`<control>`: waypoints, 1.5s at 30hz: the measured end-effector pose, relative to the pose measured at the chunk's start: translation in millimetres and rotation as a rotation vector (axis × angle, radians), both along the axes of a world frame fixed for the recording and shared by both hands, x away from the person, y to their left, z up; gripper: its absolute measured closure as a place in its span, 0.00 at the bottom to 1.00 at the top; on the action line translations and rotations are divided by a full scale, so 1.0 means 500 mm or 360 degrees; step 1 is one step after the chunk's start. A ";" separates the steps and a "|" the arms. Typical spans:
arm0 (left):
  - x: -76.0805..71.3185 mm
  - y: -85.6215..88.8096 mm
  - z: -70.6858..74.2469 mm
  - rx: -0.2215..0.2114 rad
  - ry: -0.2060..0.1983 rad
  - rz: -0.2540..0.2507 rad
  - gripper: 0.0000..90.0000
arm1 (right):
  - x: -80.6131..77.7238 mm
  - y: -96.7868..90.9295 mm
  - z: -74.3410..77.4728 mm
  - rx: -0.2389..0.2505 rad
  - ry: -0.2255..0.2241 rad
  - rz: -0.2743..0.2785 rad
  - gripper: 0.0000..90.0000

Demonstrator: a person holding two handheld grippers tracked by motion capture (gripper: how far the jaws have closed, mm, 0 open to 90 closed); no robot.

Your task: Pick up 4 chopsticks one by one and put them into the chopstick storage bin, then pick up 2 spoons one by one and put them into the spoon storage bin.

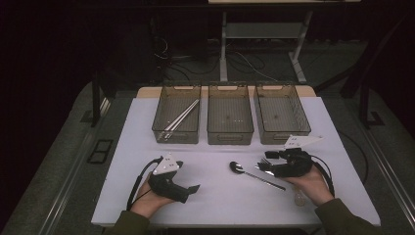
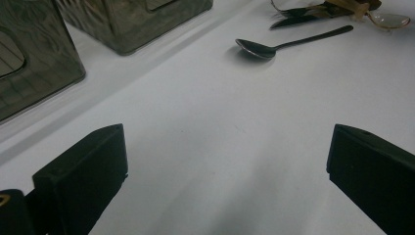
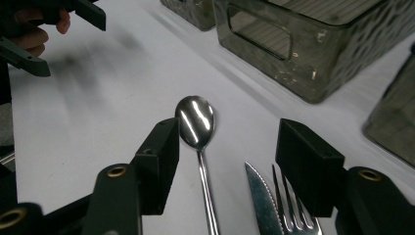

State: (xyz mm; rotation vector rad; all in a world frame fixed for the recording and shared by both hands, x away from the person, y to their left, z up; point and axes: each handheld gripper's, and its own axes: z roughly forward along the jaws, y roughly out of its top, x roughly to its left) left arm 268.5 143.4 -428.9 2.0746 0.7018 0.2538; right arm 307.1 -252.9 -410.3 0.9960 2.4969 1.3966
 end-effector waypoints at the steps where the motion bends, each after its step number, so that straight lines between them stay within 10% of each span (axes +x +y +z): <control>1: 0.000 0.000 0.000 0.0001 0.0000 -0.0001 0.00 | 0.002 0.005 -0.001 -0.0004 0.0003 0.0007 0.47; 20: 0.002 -0.003 -0.006 0.0023 0.0021 -0.0008 0.00 | 0.034 0.099 -0.017 -0.0048 0.0051 0.0124 0.47; 45: 0.001 -0.005 -0.004 -0.0002 0.0019 -0.0038 0.00 | 0.061 0.158 -0.069 -0.0293 0.0121 0.0167 0.54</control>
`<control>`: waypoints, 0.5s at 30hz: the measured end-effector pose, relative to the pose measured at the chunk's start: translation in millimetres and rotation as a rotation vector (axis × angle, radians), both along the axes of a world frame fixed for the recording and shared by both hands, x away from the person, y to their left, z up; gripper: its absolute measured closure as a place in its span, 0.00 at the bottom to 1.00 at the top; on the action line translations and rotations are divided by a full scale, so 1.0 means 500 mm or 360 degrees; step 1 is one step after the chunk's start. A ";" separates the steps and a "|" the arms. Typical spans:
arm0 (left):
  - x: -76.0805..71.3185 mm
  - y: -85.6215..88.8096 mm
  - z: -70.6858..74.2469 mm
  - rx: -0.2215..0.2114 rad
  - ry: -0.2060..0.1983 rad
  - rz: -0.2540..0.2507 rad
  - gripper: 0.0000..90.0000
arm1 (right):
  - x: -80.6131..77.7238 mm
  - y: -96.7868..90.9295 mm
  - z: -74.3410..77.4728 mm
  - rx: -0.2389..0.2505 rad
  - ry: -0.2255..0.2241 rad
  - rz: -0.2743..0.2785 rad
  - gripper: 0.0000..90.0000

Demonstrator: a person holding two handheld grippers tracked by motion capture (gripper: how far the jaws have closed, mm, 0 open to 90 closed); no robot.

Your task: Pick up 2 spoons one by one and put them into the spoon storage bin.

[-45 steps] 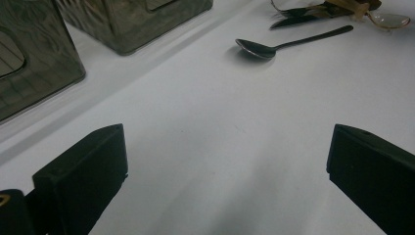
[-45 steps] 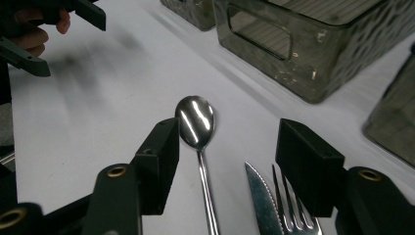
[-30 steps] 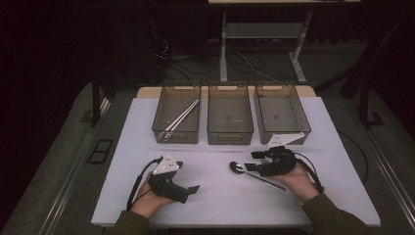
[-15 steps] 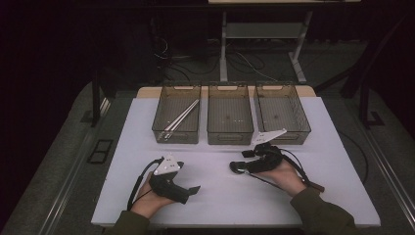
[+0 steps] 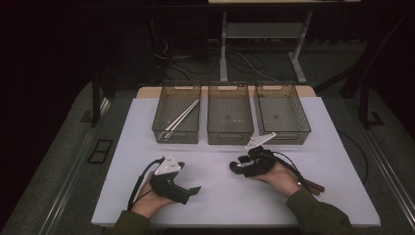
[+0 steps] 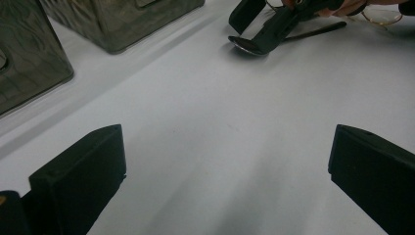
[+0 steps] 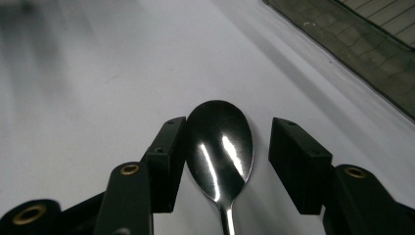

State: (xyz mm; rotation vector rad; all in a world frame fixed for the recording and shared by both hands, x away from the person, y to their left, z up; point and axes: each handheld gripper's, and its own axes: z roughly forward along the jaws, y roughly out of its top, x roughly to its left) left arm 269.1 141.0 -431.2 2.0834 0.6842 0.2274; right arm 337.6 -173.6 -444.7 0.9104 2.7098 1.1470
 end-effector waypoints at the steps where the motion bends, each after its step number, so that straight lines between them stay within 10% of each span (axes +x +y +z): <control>1: 0.000 0.000 0.000 -0.0003 0.0002 0.0000 0.00 | -0.001 0.001 -0.001 -0.0012 -0.0003 0.0002 0.54; 15: -0.001 -0.001 0.000 0.0001 -0.0003 -0.0005 0.00 | -0.018 0.011 -0.005 -0.0112 -0.0119 0.0082 0.67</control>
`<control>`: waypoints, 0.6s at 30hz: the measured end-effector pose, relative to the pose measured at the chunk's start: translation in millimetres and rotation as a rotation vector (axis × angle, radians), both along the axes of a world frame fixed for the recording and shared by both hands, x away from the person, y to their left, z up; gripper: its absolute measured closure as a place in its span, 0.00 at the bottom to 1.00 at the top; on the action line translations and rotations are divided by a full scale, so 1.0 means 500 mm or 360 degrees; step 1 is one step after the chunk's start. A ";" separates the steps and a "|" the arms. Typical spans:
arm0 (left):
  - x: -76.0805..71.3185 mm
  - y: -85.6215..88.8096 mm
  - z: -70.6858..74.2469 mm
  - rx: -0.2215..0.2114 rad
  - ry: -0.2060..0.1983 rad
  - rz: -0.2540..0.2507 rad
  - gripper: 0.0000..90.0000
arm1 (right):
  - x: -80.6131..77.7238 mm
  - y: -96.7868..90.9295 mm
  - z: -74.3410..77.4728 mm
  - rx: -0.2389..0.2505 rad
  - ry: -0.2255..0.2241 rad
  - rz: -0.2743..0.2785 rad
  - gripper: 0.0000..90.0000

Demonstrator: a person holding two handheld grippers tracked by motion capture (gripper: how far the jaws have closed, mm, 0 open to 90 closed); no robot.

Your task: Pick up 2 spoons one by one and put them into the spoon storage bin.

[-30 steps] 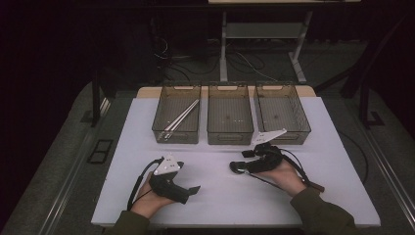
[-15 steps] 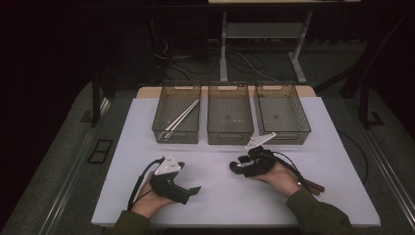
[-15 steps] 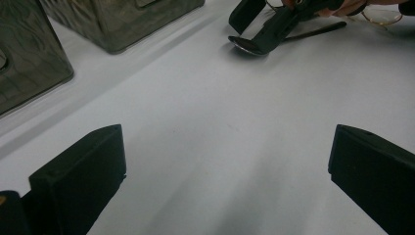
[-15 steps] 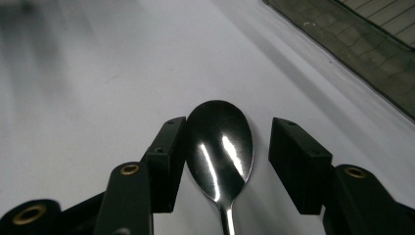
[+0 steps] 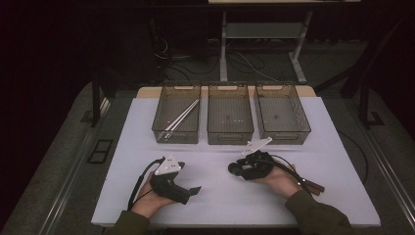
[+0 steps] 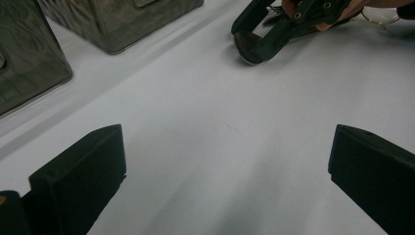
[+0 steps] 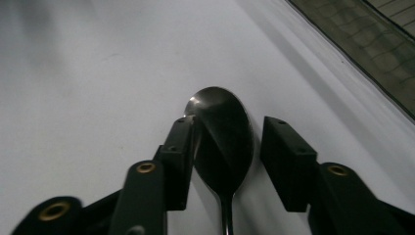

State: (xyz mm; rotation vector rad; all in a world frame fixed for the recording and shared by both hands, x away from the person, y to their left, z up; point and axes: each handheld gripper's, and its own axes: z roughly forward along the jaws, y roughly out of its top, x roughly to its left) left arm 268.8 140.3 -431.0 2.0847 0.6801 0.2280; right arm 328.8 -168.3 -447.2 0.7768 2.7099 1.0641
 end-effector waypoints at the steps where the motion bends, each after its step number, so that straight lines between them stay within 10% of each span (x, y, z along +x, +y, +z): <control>1: 0.000 0.000 0.000 0.0003 -0.0001 0.0000 0.00 | 0.000 -0.001 0.000 0.0004 0.0005 0.0006 0.69; 18: -0.001 0.001 0.000 0.0007 -0.0013 -0.0010 0.00 | -0.009 -0.009 0.012 0.0003 -0.0019 0.0061 0.91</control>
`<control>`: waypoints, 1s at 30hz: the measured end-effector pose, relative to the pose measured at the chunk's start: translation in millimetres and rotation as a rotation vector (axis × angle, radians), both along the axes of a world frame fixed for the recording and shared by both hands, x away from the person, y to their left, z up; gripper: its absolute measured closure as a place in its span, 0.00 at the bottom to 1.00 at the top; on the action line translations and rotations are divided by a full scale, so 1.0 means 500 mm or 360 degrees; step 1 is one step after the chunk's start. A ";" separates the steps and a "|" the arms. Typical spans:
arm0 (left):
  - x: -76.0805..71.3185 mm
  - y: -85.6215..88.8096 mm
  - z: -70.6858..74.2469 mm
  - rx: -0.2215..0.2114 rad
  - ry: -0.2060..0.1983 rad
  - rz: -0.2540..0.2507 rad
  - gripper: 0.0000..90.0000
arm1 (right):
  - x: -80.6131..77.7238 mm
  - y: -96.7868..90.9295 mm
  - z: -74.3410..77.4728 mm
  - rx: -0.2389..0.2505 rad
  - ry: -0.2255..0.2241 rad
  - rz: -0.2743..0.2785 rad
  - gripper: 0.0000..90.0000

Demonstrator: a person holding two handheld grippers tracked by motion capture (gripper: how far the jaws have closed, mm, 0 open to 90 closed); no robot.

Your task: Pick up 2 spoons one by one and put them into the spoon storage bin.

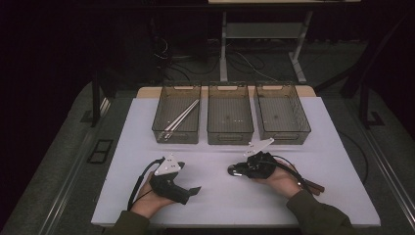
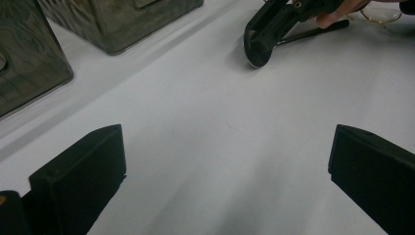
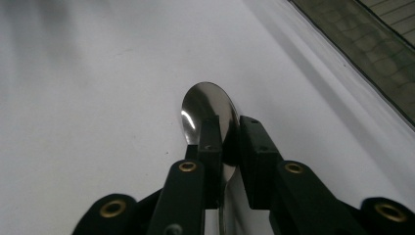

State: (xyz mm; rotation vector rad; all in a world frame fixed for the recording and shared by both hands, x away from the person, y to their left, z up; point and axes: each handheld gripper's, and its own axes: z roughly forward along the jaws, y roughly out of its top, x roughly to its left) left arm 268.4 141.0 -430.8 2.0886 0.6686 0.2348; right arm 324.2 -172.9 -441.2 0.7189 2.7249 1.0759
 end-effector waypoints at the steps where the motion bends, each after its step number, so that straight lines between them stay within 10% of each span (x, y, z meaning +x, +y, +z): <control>1: 0.000 0.000 0.000 0.0000 0.0000 -0.0003 0.00 | -0.001 -0.001 0.002 0.0001 0.0003 0.0008 0.92; 30: 0.002 0.014 -0.008 -0.0027 0.0005 -0.0007 0.00 | -0.008 -0.011 0.019 0.0073 0.0035 0.0072 0.97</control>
